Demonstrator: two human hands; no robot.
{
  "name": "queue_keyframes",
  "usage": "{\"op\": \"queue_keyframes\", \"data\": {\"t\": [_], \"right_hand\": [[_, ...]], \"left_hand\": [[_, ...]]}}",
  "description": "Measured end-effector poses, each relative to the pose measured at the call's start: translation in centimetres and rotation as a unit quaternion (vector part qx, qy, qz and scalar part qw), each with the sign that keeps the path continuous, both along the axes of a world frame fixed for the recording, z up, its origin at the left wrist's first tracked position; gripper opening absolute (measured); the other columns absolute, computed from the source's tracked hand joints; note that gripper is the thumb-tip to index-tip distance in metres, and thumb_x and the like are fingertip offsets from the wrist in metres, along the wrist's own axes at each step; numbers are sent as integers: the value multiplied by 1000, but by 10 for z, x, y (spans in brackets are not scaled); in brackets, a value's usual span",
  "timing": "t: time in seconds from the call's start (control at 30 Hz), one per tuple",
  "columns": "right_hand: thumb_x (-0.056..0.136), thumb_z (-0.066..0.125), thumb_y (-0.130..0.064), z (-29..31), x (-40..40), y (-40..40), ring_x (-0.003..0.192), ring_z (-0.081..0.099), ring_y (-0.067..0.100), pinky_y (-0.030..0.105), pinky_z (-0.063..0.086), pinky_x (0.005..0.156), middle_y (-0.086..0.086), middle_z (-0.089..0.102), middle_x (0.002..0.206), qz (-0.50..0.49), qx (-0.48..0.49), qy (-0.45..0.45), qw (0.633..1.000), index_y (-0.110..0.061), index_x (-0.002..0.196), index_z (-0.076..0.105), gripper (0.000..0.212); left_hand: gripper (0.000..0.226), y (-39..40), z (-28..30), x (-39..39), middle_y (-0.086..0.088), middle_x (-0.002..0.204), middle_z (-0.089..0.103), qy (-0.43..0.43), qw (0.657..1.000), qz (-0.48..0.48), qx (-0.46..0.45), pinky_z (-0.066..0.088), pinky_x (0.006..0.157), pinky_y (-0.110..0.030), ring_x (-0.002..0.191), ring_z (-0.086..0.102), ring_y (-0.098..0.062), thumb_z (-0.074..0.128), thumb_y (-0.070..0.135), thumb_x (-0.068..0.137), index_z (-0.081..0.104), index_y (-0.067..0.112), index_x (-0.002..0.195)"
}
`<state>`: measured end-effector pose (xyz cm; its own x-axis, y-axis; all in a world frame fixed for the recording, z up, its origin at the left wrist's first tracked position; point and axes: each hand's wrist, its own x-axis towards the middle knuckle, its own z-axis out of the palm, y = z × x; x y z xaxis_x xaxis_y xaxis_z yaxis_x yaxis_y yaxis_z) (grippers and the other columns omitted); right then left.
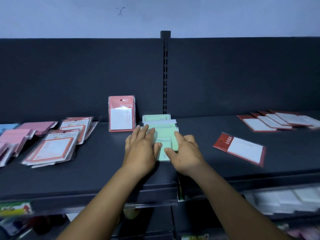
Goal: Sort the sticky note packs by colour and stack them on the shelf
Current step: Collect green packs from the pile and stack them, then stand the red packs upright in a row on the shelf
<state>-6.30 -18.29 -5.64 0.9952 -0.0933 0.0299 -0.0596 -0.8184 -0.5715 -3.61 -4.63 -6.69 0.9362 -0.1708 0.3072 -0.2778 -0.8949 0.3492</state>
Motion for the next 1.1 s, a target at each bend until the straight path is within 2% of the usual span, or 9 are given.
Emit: {"op": "queue_keyframes", "data": {"t": [0.13,0.3,0.5,0.6,0.73,0.83,0.93,1.0,1.1], "right_hand": [[95,50,-37,8,-10,-14,135,26,25,35,26,112,3,29,145,-1,-3,-45,999,-25,151,18,66],[96,49,-31,16,-22,-47,142,19,20,36,19,117,-2,20,156,-8,-12,-54,998,-25,153,13,68],[95,50,-30,26,-29,-116,145,13,18,35,15,118,-5,16,159,-47,-39,-38,997,-26,154,11,70],[94,51,-32,30,-29,-154,145,13,18,35,13,117,-6,19,158,-53,-59,-15,997,-28,153,12,71],[90,55,-43,26,-27,-201,146,14,21,37,14,117,-3,21,158,-20,-103,46,993,-27,154,8,81],[92,52,-46,22,-25,-228,145,17,23,37,15,117,0,25,157,19,-120,88,989,-26,154,7,80],[93,53,-44,21,-18,-250,142,24,24,37,21,116,2,29,155,47,-115,87,988,-24,153,14,75],[90,60,-41,21,-14,-261,143,22,24,38,24,116,3,27,155,59,-79,80,992,-24,153,14,80],[86,67,-35,22,-10,-274,142,22,26,39,30,114,4,28,154,67,-27,75,994,-21,153,14,87]], "left_hand": [[56,-16,12,-6,5,160,13,-11,999,-37,-12,5,118,-33,148,0,-14,37,37,100,21,20,151],[56,-57,21,-14,3,160,15,10,987,-143,-67,7,120,-30,148,3,-13,39,30,101,20,18,151],[59,-115,22,-22,1,159,17,42,976,-206,-56,9,117,-22,147,11,-13,38,34,100,16,17,152],[63,-144,18,-21,0,158,22,74,977,-199,-36,14,116,-24,145,18,-16,40,39,99,16,17,152],[70,-187,8,-12,-3,148,39,135,974,-178,40,28,114,-37,139,32,-25,39,58,91,21,25,150],[76,-217,5,-10,-4,154,28,179,970,-143,77,22,116,-37,142,22,-27,40,61,91,13,26,153],[75,-232,6,-5,0,149,35,185,972,-140,46,27,114,-36,139,28,-23,49,59,88,20,30,151],[70,-237,8,-3,4,138,45,190,971,-148,9,36,108,-33,129,40,-18,58,57,84,33,34,145],[64,-245,8,-4,10,125,50,202,969,-134,-41,41,100,-25,116,50,-10,70,51,77,43,39,135]]}}
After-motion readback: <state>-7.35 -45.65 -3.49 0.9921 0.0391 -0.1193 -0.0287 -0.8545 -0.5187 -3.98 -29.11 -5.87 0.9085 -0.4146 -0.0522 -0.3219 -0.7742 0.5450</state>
